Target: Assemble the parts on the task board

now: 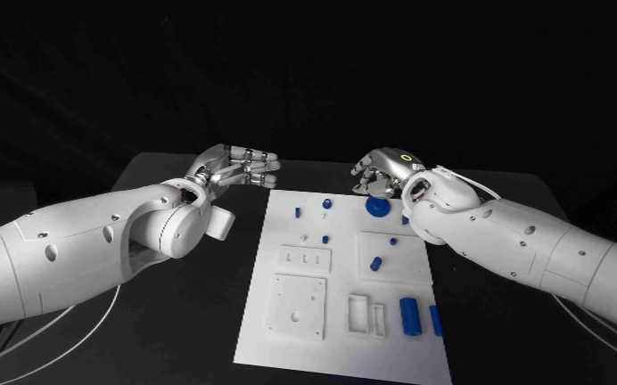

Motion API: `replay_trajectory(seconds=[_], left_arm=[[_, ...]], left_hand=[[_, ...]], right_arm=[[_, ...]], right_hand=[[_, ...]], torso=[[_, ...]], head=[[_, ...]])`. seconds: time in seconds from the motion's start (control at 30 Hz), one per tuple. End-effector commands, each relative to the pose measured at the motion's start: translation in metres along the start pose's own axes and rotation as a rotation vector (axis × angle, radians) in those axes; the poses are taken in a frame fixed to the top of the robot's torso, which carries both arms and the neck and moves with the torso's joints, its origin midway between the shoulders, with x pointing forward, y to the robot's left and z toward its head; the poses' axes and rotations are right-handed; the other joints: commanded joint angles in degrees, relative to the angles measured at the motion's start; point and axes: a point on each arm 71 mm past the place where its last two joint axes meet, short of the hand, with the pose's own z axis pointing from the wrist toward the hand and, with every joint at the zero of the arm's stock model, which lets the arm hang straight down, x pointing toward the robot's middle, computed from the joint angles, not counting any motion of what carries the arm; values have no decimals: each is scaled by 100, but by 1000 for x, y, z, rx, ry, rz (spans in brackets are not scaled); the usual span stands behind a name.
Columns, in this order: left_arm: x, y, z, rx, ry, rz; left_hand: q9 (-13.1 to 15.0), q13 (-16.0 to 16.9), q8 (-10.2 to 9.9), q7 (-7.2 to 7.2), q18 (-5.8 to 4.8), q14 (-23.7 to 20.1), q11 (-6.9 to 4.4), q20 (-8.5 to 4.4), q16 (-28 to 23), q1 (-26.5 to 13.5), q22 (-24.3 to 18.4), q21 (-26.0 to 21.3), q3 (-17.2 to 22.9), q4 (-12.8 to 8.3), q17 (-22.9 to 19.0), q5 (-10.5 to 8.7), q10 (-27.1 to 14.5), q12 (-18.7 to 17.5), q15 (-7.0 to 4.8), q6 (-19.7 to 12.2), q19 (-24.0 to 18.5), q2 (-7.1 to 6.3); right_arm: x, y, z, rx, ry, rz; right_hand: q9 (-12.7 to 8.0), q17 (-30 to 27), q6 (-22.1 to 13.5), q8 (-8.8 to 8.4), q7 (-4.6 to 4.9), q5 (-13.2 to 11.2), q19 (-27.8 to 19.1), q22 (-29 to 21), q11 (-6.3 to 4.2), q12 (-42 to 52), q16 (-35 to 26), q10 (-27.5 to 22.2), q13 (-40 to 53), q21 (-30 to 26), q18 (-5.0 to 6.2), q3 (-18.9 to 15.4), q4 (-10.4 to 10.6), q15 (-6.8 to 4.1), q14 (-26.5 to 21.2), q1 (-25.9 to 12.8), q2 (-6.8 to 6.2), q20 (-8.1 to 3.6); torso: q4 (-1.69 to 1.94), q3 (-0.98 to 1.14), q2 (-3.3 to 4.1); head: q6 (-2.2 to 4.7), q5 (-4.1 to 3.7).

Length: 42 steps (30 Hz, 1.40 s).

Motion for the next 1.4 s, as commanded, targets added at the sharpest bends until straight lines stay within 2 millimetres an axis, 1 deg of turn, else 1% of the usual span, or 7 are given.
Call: replay_trajectory(seconds=[0.03,0.1,0.23,0.43,0.63,1.0,1.4], left_arm=[[1,-3,1,19,17,7],[0,-3,1,20,17,9],[-1,-3,1,20,15,11],[-3,-3,1,30,6,15],[-4,-2,1,27,21,10],[-6,-1,0,20,24,9],[-8,-1,-1,16,20,11]], left_hand=[[-2,6,11,-2,-10,22,-10,-6,-20,59,-10,-26,-27,-19,5,-19,-33,8,16,-29,35,8],[-2,6,12,-5,-11,22,-11,-6,-21,60,-11,-26,-26,-20,4,-19,-33,8,16,-28,35,10],[-2,6,12,-5,-11,22,-11,-6,-21,60,-11,-26,-26,-20,4,-19,-33,8,16,-28,35,10],[-2,6,13,-3,-9,33,-13,-10,-18,60,-14,-21,-22,-25,6,-14,-17,10,12,-19,43,18],[-4,6,9,-3,-13,21,-10,-8,-27,51,-19,-24,-20,-30,3,-14,-36,8,17,-34,34,16],[-4,6,10,-3,-14,18,-10,-8,-29,52,-20,-25,-21,-33,2,-13,-39,9,18,-38,32,14],[-4,6,9,14,-12,21,4,-4,-29,40,-30,-25,-33,-39,5,-20,-55,9,21,-54,36,10]], right_arm=[[-2,-6,-2,5,6,24],[-2,-10,-3,12,22,22],[-1,-16,-3,26,61,22],[6,-28,-5,73,154,26],[9,-35,-7,91,200,12],[18,-42,-11,114,258,1],[20,-51,-16,133,270,3]], right_hand=[[6,32,22,11,-29,33,130,24,-116,115,24,442,256,18,-97,-61,-56,-87,-14,-51,-44,-73],[-7,113,90,-18,-71,147,122,85,-177,1120,43,98,1274,33,-225,-388,-70,-185,7,-44,-32,-190],[9,684,-16,20,-53,203,93,380,-183,3578,393,-865,3639,171,-204,-690,-81,-142,-78,-106,134,-160],[3,1674,-267,11,-122,334,102,990,-238,4983,803,-812,4815,764,-201,-1094,41,-127,-135,-187,236,-144],[-4,2159,-359,2,-101,276,99,1370,-205,5441,846,-683,5294,983,-164,-1244,61,-108,-81,-143,290,-116],[-35,2481,-1316,-23,12,381,127,1657,-102,5578,904,-686,5439,1012,-94,-1507,322,-40,-56,-59,166,-54],[-33,2555,-1158,-27,17,393,168,1848,-88,5610,878,-684,5425,905,-89,-1528,329,-23,-39,-33,200,-31]], torso=[[-15,27,-10],[-16,25,-14],[-25,44,-16],[-28,36,-12],[-16,35,2],[-17,37,-5],[-18,35,-9]], head=[[-42,-24],[-49,-52],[-64,-84],[-90,-147],[-72,-198],[-38,-244],[-41,-268]])
